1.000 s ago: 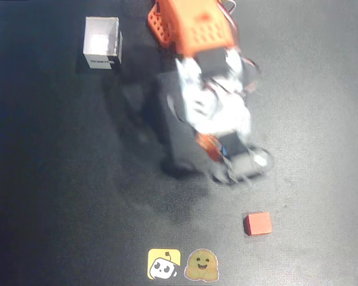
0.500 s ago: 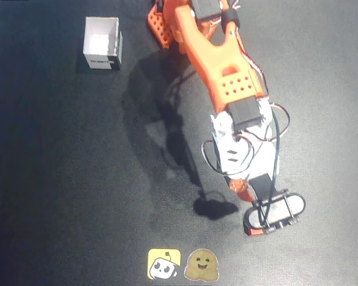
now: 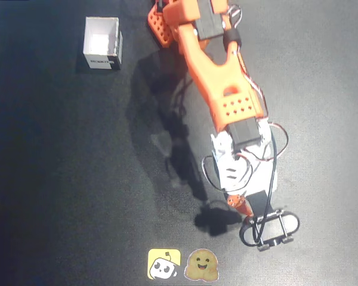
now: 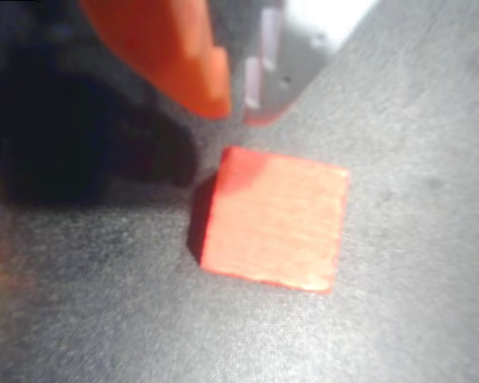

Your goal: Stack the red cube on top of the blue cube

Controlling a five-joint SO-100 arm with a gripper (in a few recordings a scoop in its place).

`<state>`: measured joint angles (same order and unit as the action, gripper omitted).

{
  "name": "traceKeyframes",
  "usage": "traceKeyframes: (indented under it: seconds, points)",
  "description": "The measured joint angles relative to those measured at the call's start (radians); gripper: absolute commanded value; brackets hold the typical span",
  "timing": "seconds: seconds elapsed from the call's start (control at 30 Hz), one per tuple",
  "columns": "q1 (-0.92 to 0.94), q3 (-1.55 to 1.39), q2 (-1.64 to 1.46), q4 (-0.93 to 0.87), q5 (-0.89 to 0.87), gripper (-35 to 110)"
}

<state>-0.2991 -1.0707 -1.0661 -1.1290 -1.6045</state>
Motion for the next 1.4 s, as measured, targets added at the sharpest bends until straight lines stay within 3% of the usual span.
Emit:
traceKeyframes:
  seconds: [0.63, 0.7, 0.9, 1.4]
  points:
    - [-0.049, 0.017, 0.035, 0.054, -0.017, 0]
    - [-0.046, 0.017, 0.035, 0.054, -0.017, 14]
    - [-0.064, 0.017, 0.035, 0.054, -0.02, 24]
    - [-0.095, 0.017, 0.107, 0.15, -0.055, 24]
